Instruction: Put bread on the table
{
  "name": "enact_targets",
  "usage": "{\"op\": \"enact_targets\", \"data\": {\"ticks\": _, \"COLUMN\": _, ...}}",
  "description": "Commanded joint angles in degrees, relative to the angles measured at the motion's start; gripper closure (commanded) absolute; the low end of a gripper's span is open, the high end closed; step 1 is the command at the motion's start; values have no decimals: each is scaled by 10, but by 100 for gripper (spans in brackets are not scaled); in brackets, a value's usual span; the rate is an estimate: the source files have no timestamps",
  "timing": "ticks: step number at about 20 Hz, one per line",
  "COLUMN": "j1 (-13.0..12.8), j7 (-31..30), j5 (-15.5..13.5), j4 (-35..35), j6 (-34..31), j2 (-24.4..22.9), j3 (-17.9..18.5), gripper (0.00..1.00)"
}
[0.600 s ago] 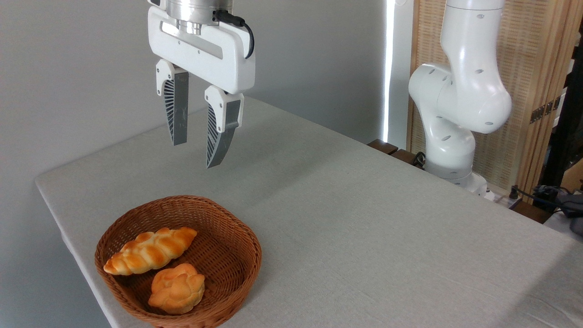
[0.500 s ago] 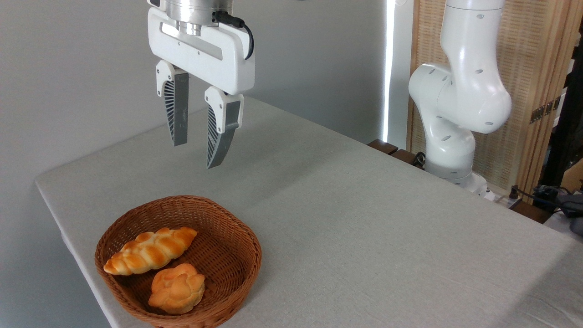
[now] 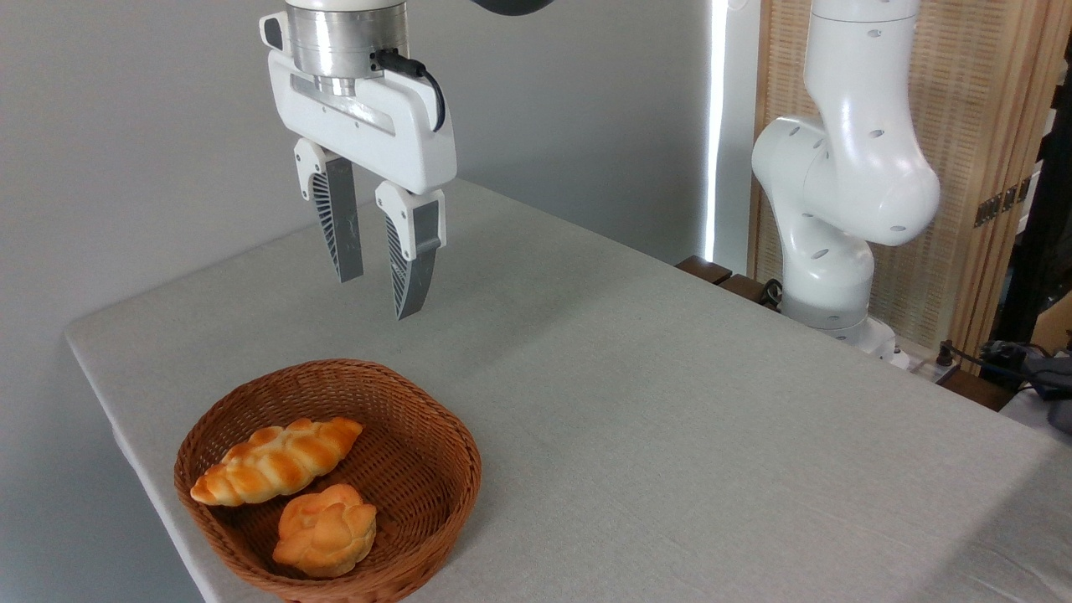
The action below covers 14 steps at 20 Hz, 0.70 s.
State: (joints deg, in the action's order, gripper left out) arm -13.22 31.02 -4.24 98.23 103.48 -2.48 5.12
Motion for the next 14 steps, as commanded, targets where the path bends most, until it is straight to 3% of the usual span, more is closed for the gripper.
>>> {"op": "enact_targets", "data": {"ticks": 1, "j1": 3, "j7": -10, "j5": 7, "j4": -13, "j6": -23, "j2": 1, "j3": -3, "gripper": 0}}
{"op": "enact_targets", "data": {"ticks": 4, "j1": 22, "j7": -9, "j5": 7, "j4": -13, "j6": -31, "j2": 1, "j3": -26, "gripper": 0}}
{"op": "enact_targets", "data": {"ticks": 14, "j1": 22, "j7": 5, "j5": 7, "j4": -13, "j6": -38, "j2": 1, "j3": -26, "gripper": 0}}
